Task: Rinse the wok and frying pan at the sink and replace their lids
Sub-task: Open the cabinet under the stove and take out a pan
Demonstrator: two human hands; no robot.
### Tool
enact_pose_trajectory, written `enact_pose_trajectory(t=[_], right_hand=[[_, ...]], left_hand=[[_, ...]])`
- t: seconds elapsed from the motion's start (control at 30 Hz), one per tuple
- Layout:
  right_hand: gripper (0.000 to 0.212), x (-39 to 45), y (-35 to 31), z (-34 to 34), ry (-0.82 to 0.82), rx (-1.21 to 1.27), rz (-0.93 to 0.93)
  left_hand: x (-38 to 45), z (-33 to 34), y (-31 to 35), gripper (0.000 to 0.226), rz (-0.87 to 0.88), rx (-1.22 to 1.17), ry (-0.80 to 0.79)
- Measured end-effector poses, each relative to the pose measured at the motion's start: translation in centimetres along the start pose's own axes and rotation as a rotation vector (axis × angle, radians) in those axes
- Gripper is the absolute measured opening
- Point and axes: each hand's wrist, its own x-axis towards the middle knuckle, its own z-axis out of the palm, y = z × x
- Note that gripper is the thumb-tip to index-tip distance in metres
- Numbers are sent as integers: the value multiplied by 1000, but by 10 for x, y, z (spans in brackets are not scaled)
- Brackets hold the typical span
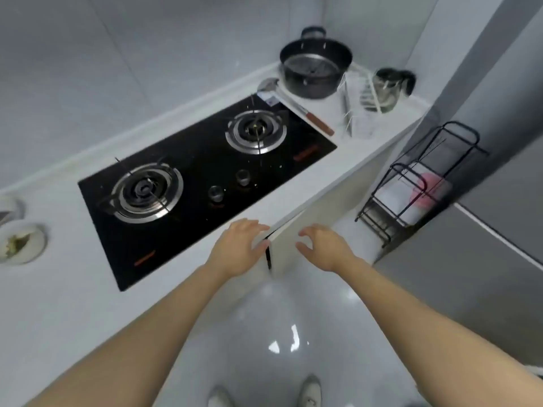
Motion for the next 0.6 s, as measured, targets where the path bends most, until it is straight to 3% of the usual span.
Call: enact_pose_trajectory(t=[0.2, 0.27, 0.4, 0.5, 0.6], right_hand=[[49, 76, 24, 77, -22, 14, -21], [48, 87, 18, 101, 66, 90, 22], [53, 96, -3, 141, 298, 431, 238], [76, 101, -10, 154, 331, 718, 529], [90, 115, -12, 150, 346, 884, 630]], left_hand=[[83, 63, -47, 48, 145, 58, -34], [89, 75, -57, 44, 213, 94, 40], [96, 86, -65, 40, 267, 51, 153], [96, 88, -65, 41, 288, 96, 175], [95, 89, -65, 42, 292, 144, 162]])
